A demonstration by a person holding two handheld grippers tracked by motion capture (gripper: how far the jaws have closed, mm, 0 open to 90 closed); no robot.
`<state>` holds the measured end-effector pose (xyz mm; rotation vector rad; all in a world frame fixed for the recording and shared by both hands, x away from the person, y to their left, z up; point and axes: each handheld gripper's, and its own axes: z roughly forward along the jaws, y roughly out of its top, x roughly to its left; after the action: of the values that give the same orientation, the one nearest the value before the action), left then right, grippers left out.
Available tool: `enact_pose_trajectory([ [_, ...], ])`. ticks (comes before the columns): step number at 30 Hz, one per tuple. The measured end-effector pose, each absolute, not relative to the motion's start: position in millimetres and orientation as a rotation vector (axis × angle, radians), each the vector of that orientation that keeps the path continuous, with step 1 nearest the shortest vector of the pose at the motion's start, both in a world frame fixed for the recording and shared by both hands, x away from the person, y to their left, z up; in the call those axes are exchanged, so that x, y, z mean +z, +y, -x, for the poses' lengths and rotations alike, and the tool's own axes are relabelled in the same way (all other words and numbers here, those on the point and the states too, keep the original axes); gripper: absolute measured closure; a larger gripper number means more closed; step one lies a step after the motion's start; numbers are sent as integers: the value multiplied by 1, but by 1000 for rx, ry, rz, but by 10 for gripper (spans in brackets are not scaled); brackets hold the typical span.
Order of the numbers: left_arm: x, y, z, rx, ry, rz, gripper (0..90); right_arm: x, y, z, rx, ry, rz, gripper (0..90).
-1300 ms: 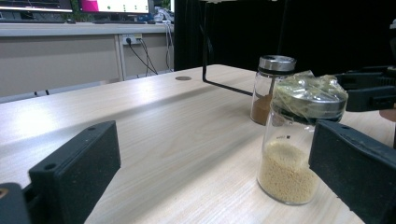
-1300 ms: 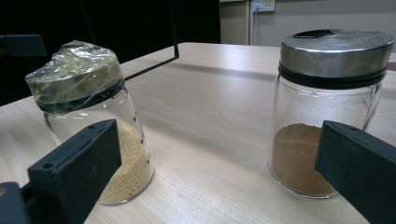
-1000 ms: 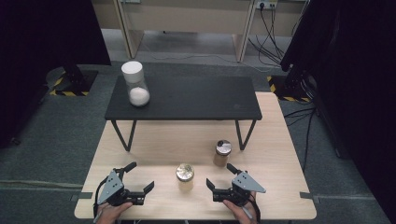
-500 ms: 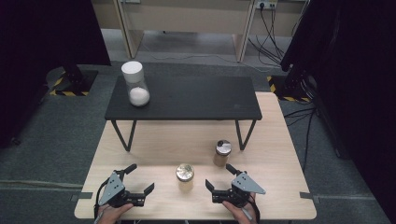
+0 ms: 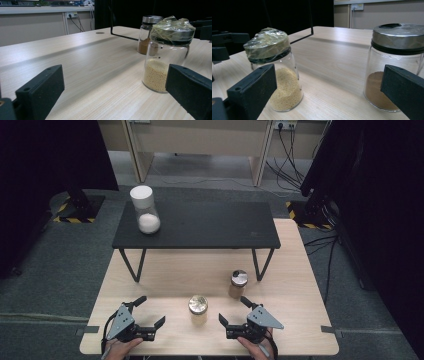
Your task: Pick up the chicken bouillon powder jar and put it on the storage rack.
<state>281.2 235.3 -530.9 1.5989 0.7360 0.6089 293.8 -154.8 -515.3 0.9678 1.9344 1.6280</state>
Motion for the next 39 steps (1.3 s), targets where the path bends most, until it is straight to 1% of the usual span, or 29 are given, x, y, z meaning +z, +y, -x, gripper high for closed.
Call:
enact_pose_trajectory([
  [21,-531,236,-282,602,740,-1583,9,-515,-131,-283,1638,2018,-850,6],
  [39,-531,236,-282,605,737,-1586,8,-517,-107,-287,1629,2069,-804,6],
])
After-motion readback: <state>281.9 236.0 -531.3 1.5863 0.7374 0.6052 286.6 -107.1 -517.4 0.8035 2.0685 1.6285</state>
